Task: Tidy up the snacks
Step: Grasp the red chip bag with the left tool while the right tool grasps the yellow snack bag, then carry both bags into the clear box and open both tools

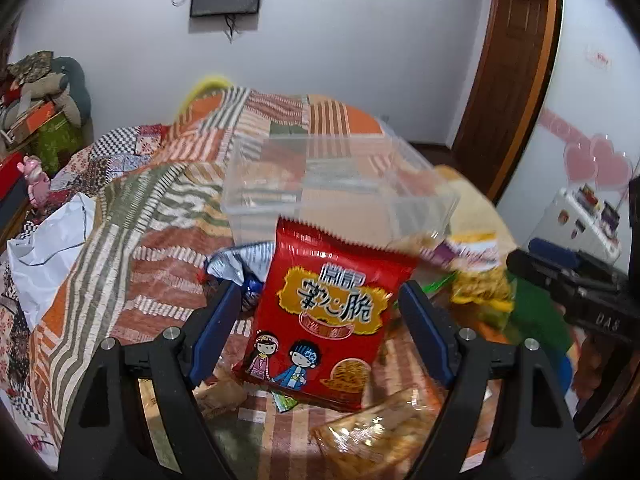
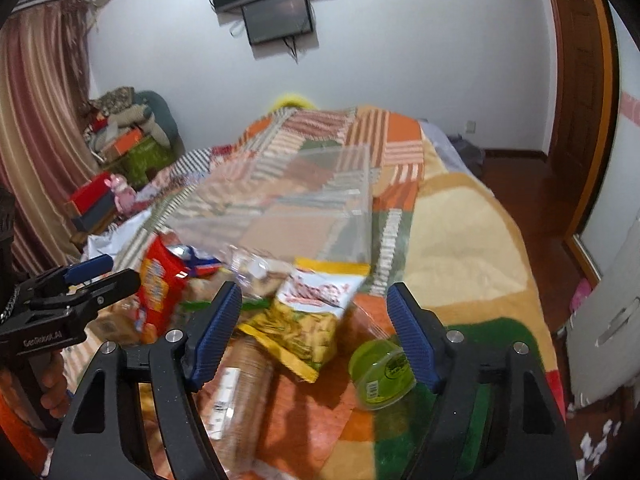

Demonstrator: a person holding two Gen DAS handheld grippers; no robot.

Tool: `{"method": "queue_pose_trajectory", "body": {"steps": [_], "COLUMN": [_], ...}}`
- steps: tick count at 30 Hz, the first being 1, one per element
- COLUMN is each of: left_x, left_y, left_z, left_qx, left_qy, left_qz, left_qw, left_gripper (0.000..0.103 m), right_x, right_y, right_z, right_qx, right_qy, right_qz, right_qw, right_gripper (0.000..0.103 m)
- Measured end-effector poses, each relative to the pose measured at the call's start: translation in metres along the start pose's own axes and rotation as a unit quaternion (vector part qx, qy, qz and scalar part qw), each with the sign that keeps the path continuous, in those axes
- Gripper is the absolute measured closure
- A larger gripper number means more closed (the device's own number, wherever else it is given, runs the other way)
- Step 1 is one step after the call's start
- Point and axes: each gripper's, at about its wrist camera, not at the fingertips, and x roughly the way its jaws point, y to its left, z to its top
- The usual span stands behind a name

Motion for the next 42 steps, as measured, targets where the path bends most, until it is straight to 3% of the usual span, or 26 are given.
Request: {"method": "queue_pose_trajectory", "body": {"steps": [5,11,16,18,28,42], "left_x": [0.022,0.031,0.049,0.051,0.036,-0.011], "left_y": [0.004,0.008,0.007,0.008,0.009,0.013], "left_z": [-0.007,-0.01,-0.014,-0.015,-0.012,0.022], "left_qx": [0.004,-0.003,0.004,0.005,-0.003,-0.02], "left_qy": [0.032,0.036,0.062,0.06,0.043,-0.02], "left_qz": [-0.019,-0.03,-0.024,-0.015,-0.025,-0.025], "left_qw": [0.9993,0.9989,0.9978,0.9981,0.9988,0.9993], "left_gripper": [0.016,0.007,0.007,0.007,0.037,0.038], "right_x": [0.015,0.026,0.035,0.036,0.022,-0.003], "right_y": [-0.008,-0.007,-0.007,-0.007,-0.005,-0.001], "right_z": [-0.006,-0.007,-0.007,-0.008,-0.004,0.02], "right_qx": [0.007,0.003,0.001,0.005,0.006,0.0], "right_qy": [0.032,0.05,0.064,0.07,0.051,-0.007], "right_qz": [-0.001,0.009,0.03,0.047,0.045,0.063], "right_qw": [0.999,0.999,0.997,0.996,0.998,0.998], "right_gripper": [0.031,0.031,0.049,0.063,0.082,0.095]}}
